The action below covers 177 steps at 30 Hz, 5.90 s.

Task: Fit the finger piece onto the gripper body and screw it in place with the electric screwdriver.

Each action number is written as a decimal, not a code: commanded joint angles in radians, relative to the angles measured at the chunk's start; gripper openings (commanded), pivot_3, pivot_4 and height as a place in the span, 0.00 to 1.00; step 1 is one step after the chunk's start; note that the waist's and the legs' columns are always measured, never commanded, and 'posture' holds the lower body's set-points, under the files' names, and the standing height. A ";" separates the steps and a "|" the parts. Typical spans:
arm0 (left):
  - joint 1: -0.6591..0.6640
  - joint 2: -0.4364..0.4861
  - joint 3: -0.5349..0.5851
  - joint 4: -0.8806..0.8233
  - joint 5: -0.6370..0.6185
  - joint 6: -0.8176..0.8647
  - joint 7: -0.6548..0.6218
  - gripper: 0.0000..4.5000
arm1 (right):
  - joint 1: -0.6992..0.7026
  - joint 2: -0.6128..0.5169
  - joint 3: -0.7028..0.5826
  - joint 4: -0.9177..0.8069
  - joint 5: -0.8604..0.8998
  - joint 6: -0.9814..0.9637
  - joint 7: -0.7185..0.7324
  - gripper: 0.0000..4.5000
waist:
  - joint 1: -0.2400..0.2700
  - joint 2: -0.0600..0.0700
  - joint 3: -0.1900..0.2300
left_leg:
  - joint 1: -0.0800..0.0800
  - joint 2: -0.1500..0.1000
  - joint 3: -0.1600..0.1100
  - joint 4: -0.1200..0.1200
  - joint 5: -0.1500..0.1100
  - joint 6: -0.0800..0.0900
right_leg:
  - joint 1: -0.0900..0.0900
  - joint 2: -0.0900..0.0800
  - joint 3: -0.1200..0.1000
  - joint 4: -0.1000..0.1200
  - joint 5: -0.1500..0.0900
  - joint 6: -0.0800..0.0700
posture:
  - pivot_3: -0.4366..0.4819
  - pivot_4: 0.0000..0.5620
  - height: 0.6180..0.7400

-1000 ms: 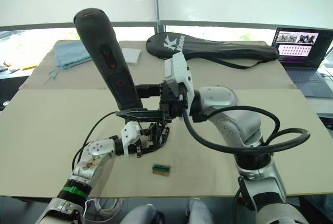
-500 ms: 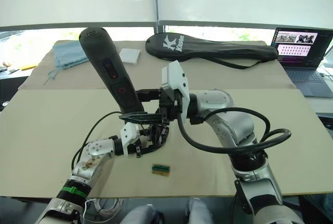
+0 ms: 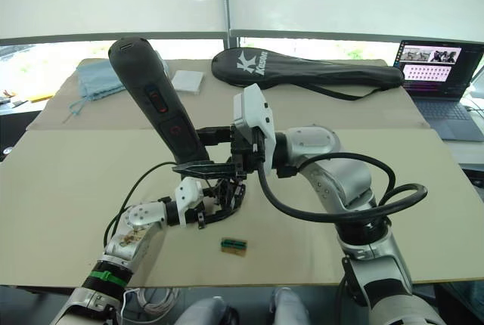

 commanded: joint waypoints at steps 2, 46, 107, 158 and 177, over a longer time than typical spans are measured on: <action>0.023 0.009 -0.024 0.027 0.018 0.039 -0.001 0.51 | -0.030 0.002 -0.010 -0.028 0.004 -0.010 0.005 0.43 | 0.000 0.000 0.000 | 0.000 0.000 0.000 0.000 0.000 0.000 | 0.000 0.000 0.000 0.000 0.000 0.000 | 0.48 0.27 1.00; 0.037 0.008 -0.029 0.020 0.021 0.041 0.002 0.51 | 0.008 -0.007 0.003 -0.046 0.012 0.008 -0.008 0.43 | -0.001 0.000 0.000 | 0.000 0.000 0.000 0.000 0.000 0.000 | 0.000 0.000 0.000 0.000 0.000 0.000 | 0.48 0.27 1.00; 0.033 0.012 -0.028 0.014 0.016 0.059 0.002 0.51 | 0.114 0.063 0.024 0.029 -0.047 -0.039 -0.061 0.43 | -0.002 0.001 -0.001 | 0.002 0.000 0.000 0.000 0.000 0.000 | 0.002 0.001 -0.002 0.000 0.000 0.000 | 0.48 0.27 1.00; 0.034 0.002 -0.007 0.039 0.017 0.072 0.052 0.51 | 0.029 0.065 -0.133 -0.062 0.202 0.027 -0.047 0.43 | 0.002 0.000 -0.001 | 0.008 0.002 0.000 -0.005 -0.002 0.002 | 0.007 -0.001 0.004 -0.002 -0.001 0.000 | 0.48 0.27 1.00; 0.084 0.031 0.036 0.026 -0.020 0.086 0.046 1.00 | 0.048 -0.069 -0.227 -0.178 0.394 0.097 0.043 0.43 | 0.001 0.000 -0.001 | 0.008 0.002 -0.001 -0.005 -0.002 0.002 | 0.007 -0.001 0.004 -0.002 -0.001 0.000 | 0.48 0.27 1.00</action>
